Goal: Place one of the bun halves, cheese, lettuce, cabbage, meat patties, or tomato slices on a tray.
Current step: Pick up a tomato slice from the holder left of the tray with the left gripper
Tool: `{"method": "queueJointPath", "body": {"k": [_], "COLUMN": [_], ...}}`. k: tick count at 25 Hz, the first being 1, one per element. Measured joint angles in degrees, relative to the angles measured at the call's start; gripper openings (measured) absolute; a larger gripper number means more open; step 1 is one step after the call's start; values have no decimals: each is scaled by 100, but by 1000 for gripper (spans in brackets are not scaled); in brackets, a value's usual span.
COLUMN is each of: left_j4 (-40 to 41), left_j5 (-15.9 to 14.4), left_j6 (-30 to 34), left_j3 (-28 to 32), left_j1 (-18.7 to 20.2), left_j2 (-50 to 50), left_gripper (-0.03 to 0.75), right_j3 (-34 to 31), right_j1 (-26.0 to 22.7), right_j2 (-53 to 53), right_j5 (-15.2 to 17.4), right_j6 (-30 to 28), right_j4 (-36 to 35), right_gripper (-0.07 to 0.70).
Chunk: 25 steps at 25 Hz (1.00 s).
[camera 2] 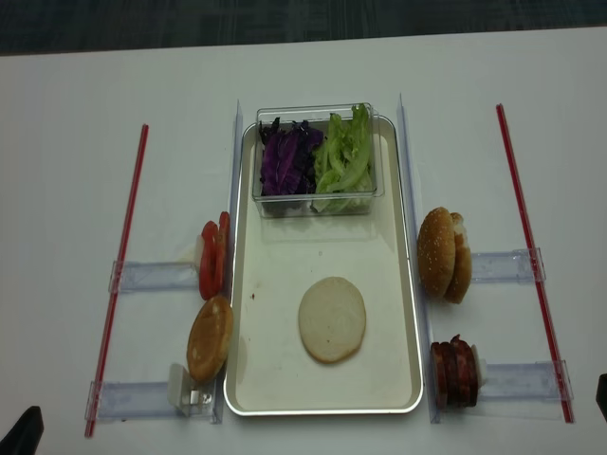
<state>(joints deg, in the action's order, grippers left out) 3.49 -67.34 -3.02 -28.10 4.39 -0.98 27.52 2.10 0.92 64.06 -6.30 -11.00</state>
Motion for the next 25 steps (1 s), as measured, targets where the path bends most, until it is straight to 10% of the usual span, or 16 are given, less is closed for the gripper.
{"method": "queueJointPath", "body": {"k": [25], "left_j4": [0], "left_j5": [0], "left_j6": [-10], "left_j3": [0], "left_j1": [0], "left_j2": [0], "left_gripper": [489], "right_j3": [0], "right_j1": [0], "right_j2": [0], "right_j5": [0], "right_j6": [5], "right_j4": [0], "right_gripper": [670]}}
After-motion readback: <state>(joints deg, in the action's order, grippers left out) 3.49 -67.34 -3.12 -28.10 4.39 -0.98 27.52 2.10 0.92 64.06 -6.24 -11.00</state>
